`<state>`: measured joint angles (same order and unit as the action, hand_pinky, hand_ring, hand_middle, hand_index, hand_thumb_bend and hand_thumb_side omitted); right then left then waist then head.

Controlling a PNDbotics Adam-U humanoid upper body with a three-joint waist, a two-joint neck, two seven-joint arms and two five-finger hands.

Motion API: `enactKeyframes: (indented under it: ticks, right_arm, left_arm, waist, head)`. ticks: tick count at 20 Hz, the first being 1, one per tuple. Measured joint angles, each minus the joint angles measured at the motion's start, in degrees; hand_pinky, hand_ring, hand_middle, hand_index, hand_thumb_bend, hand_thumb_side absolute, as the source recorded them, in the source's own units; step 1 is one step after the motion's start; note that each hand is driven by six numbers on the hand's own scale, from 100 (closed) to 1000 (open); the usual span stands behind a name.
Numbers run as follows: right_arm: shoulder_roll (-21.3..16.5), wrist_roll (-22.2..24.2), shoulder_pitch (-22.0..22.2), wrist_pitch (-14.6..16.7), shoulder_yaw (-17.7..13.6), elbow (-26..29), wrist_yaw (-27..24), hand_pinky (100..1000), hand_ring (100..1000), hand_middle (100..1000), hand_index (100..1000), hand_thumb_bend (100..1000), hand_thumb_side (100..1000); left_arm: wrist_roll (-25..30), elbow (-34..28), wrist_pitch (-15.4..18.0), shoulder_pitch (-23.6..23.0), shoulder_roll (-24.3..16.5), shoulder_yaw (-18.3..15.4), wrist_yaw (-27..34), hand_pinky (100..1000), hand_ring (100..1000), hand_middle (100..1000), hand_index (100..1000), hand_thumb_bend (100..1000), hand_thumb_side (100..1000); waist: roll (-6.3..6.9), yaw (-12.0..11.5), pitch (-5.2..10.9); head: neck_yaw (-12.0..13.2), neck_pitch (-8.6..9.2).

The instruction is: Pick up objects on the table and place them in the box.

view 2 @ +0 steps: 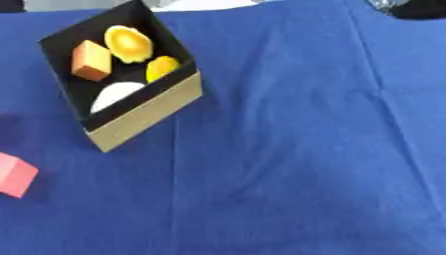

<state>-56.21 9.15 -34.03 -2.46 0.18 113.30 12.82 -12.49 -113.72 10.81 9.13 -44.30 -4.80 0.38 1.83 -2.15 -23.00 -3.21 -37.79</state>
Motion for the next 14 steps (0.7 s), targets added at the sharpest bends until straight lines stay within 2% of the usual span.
enactKeyframes:
  ticks: [2,6,10,14]
  right_arm:
    - [0.30,-1.65,2.66,-0.05,-0.51,0.16,-0.02,804,763,713,790,268,231]
    - [1.43,-5.01,8.06,1.31,-1.53,0.27,0.07,800,758,707,785,268,235]
    - [2.10,-8.39,13.62,3.65,-2.86,0.31,0.36,797,750,700,779,272,233]
    - [2.53,-11.86,18.82,6.26,-4.27,0.39,1.06,794,744,693,776,271,233]
  left_arm:
    - [0.25,0.00,0.18,-1.22,-1.93,0.17,-1.62,817,799,766,893,274,673]
    - [2.32,-0.01,0.96,-3.71,-6.68,0.70,-4.97,841,810,773,893,309,593]
    - [5.49,-0.03,2.59,-5.89,-11.91,1.19,-8.41,857,818,777,893,351,556]
    - [8.91,-0.04,3.96,-6.58,-15.47,2.52,-11.87,872,827,786,894,405,522]
  waist:
    - [0.18,-0.25,-0.07]
    - [0.45,-1.06,-0.27]
    - [0.60,-2.17,-0.31]
    - [0.72,-3.00,-0.31]
  head:
    - [0.85,-0.05]
    - [1.65,-0.59]
    - [1.11,-0.95]
    - [0.34,-1.01]
